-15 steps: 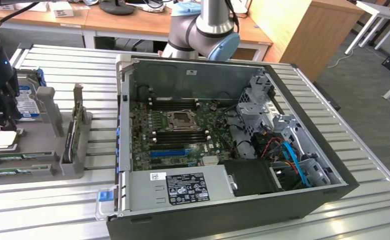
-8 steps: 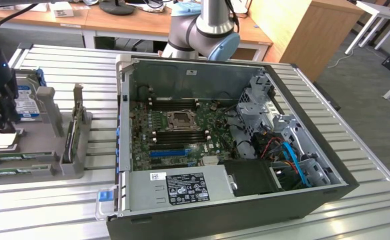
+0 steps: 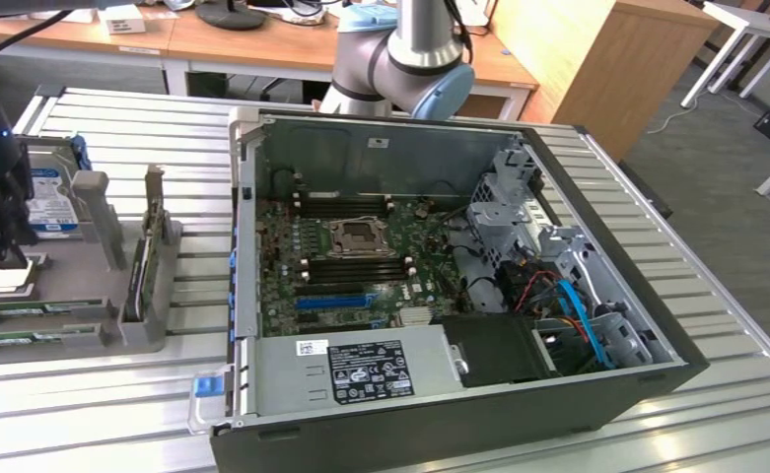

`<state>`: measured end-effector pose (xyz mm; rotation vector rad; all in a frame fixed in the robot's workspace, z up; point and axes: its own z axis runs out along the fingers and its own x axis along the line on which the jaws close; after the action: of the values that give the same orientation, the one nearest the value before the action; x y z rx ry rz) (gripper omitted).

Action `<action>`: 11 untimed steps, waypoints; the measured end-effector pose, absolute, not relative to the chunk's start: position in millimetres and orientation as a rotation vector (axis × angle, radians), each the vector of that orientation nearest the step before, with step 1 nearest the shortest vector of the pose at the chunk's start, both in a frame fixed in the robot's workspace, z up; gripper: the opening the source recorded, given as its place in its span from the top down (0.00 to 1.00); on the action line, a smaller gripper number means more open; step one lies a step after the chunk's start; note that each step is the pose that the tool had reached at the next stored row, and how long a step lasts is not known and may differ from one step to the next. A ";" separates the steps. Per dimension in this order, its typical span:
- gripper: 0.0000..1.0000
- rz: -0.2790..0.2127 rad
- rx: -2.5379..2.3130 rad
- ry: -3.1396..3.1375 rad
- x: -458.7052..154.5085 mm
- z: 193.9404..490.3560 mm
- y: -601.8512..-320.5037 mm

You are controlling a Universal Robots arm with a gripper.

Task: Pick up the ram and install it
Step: 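Pick up the ram and move it above insertion slot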

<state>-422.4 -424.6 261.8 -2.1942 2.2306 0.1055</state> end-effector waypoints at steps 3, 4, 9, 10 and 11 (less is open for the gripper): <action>0.63 0.106 -2.194 2.231 -422.4 261.8 -428.6; 0.63 0.106 -2.194 2.231 -422.4 261.8 -431.5; 0.63 0.106 -2.194 2.231 -422.4 261.8 -439.6; 0.63 0.106 -2.194 2.231 -422.4 261.9 -440.9; 0.63 0.106 -2.194 2.231 -422.4 261.8 -442.3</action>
<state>-422.4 -442.3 261.8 -2.1942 2.2306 0.1056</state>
